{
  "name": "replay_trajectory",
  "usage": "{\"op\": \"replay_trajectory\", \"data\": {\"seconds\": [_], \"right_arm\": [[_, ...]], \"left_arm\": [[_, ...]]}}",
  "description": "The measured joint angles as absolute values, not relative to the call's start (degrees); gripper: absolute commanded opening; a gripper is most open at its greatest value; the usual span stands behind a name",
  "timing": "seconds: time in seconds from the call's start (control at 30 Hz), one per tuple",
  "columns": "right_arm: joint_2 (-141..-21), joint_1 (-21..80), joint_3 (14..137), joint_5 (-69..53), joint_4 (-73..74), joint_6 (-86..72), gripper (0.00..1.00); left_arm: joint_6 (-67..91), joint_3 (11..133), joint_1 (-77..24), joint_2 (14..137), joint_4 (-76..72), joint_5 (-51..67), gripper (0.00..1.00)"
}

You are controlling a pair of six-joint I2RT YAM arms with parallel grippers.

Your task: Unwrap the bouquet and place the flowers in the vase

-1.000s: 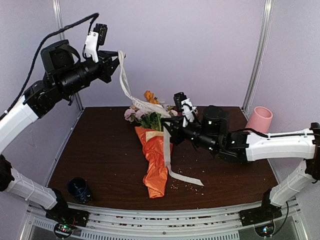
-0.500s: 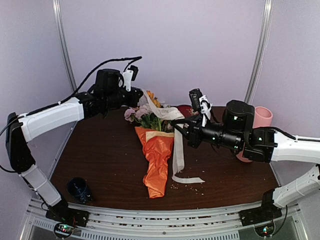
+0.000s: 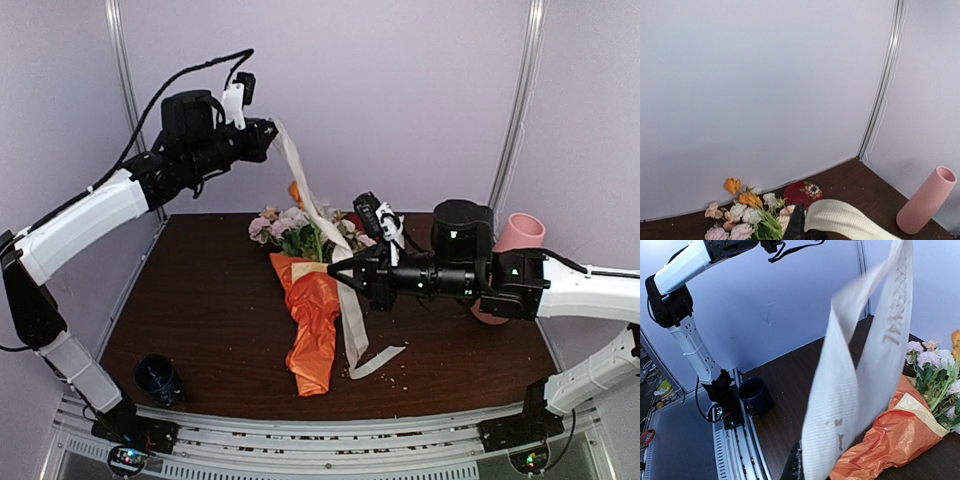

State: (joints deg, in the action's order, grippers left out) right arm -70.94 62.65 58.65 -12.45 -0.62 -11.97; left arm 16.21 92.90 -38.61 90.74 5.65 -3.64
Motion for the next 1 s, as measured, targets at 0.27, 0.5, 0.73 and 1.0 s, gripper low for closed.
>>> {"op": "replay_trajectory", "data": {"seconds": [0.27, 0.5, 0.73, 1.0], "right_arm": [[-71.9, 63.6, 63.2, -18.2, -0.8, -12.3, 0.00], [-70.3, 63.9, 63.5, -16.8, -3.6, -12.9, 0.00], [-68.7, 63.9, 64.4, -7.1, -7.8, -12.8, 0.00], [-69.7, 62.7, 66.1, 5.4, -8.4, -13.2, 0.00]], "left_arm": [[16.2, 99.7, -38.6, 93.8, 5.6, -1.5, 0.00], [18.2, 90.4, -38.2, 99.3, 5.9, 6.5, 0.40], [18.9, 74.9, -38.0, 91.9, 3.7, 13.2, 0.98], [16.5, 55.3, -38.0, 67.1, -4.0, 19.5, 0.98]]}}
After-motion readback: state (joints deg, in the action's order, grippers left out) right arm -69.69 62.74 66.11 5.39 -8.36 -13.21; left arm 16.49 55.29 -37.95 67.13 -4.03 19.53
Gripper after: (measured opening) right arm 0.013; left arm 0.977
